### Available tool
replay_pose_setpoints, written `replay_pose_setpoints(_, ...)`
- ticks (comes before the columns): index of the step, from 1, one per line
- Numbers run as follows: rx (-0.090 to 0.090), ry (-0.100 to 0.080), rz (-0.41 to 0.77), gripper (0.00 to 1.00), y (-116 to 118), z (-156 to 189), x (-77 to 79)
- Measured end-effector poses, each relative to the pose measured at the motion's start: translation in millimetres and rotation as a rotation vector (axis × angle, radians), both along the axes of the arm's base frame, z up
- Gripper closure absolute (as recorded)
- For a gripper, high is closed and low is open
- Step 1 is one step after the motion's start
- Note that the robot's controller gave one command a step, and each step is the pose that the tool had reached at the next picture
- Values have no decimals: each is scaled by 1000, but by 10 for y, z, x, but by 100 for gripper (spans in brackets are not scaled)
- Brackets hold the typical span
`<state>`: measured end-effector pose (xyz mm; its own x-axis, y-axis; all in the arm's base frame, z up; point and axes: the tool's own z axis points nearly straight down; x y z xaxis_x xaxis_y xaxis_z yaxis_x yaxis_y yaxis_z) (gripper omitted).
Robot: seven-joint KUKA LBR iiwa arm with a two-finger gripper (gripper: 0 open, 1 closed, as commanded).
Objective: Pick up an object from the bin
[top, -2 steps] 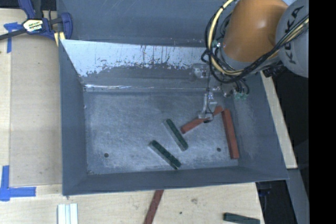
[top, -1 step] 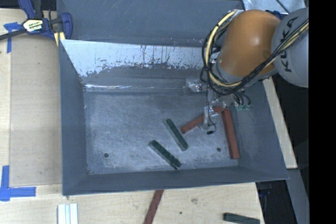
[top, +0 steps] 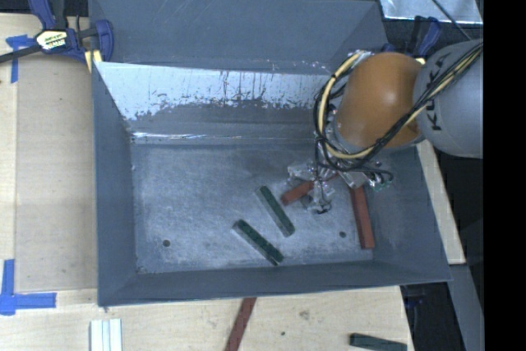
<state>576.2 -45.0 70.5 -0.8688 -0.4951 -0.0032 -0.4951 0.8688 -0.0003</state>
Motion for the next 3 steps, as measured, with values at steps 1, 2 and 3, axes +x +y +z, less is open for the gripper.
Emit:
replay_pose_setpoints(1,0,0,-1,100,0,0,0)
replay_pose_setpoints(2,-1,0,-30,100,17,1158,-76)
replay_pose_setpoints(3,0,0,-31,100,16,1158,-76)
